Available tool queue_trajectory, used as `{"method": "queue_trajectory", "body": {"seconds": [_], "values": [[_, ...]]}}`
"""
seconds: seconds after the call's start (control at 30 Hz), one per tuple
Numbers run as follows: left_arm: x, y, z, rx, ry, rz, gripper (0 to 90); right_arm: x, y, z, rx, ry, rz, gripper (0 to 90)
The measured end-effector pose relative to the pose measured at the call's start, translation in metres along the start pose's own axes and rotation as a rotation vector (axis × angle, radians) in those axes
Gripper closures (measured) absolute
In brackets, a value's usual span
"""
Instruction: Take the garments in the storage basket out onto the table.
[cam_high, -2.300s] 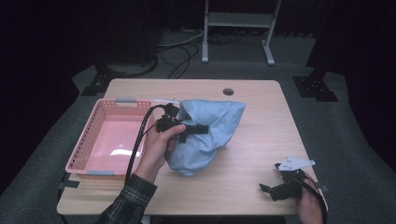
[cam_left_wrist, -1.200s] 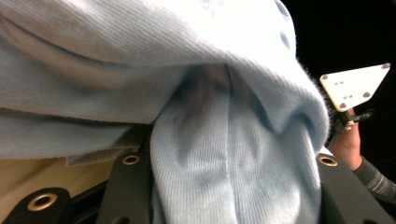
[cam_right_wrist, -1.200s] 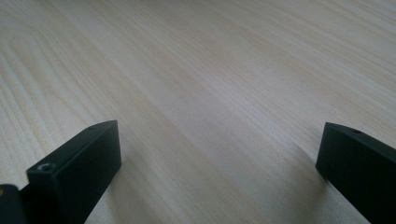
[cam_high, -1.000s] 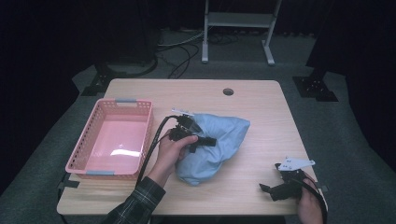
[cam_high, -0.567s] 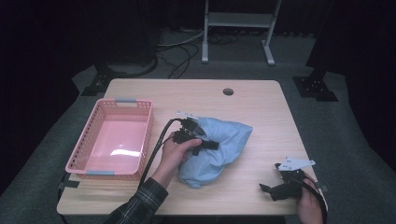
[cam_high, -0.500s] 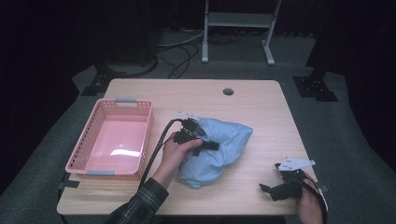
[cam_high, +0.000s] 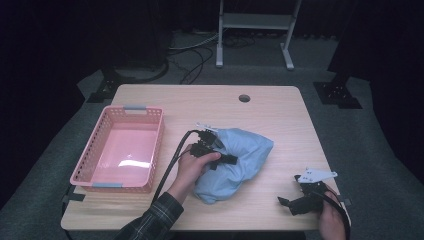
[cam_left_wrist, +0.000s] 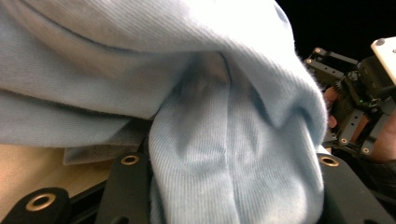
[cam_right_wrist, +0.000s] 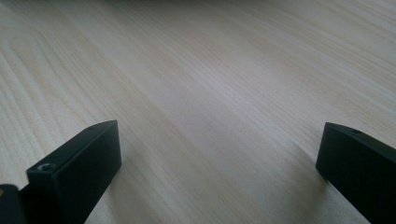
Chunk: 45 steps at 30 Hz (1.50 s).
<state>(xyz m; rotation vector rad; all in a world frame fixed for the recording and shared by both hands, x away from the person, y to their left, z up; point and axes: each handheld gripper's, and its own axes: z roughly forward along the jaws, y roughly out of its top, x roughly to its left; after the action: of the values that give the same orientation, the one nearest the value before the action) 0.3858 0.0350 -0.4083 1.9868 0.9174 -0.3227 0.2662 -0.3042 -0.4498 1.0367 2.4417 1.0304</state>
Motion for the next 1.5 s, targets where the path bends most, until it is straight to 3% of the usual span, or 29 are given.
{"method": "queue_trajectory", "body": {"seconds": [0.2,0.7,1.27,1.5], "values": [[-0.005,-0.001,0.007,0.025,0.035,0.028,51.4,0.000,0.000,0.000,0.000,0.000,0.000,0.0],[-0.009,-0.001,0.013,0.053,0.066,0.054,48.9,0.000,0.000,0.000,0.001,0.000,-0.001,0.0],[-0.011,-0.001,0.014,0.062,0.086,0.077,34.5,0.000,0.000,0.000,0.000,0.000,-0.001,0.0],[-0.009,0.001,0.013,0.057,0.070,0.054,22.3,0.000,0.000,0.000,0.000,0.000,0.000,0.0]]}}
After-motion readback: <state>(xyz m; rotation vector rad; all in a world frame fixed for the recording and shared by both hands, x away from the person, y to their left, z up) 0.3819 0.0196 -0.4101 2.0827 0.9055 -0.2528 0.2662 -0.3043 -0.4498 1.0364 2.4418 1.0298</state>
